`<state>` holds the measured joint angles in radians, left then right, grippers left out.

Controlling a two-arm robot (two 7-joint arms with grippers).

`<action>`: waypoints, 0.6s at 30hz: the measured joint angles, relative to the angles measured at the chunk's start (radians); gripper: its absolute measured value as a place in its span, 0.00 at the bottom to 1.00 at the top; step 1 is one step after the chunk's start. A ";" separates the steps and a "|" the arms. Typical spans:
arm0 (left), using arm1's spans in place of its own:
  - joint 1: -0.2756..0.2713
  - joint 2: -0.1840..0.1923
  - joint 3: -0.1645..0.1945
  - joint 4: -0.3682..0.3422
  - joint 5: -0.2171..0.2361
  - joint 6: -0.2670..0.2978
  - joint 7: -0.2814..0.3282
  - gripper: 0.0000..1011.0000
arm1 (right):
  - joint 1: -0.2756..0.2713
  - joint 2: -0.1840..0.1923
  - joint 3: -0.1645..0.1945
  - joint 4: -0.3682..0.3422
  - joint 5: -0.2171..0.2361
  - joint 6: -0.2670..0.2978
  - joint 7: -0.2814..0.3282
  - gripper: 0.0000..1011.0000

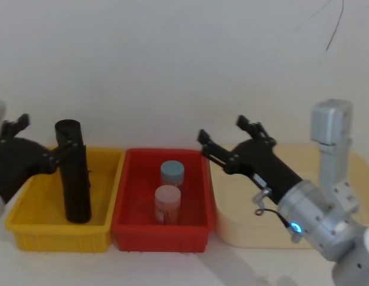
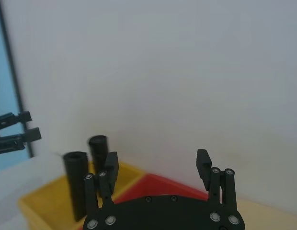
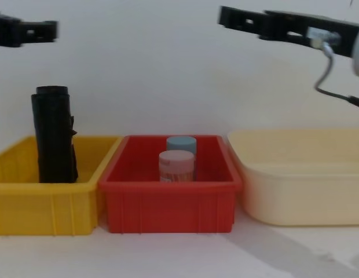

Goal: Pick up the garbage bag with the one hand and transfer it to the other hand.

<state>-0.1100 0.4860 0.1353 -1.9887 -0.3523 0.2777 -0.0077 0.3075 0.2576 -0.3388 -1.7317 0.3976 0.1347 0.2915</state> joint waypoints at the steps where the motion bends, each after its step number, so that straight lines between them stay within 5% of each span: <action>1: 0.008 0.003 -0.011 -0.003 -0.004 0.001 -0.001 0.99 | 0.000 0.000 0.000 0.000 0.000 0.000 0.000 0.99; 10: 0.063 0.026 -0.095 0.021 -0.044 -0.024 -0.046 0.99 | 0.126 -0.048 -0.092 0.108 0.002 0.046 0.055 0.99; 18: 0.044 0.030 -0.105 0.100 -0.074 -0.077 -0.124 0.99 | 0.182 -0.066 -0.142 0.176 -0.010 0.078 0.068 0.99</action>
<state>-0.0659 0.5158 0.0306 -1.8890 -0.4266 0.2008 -0.1317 0.4894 0.1919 -0.4805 -1.5556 0.3871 0.2122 0.3596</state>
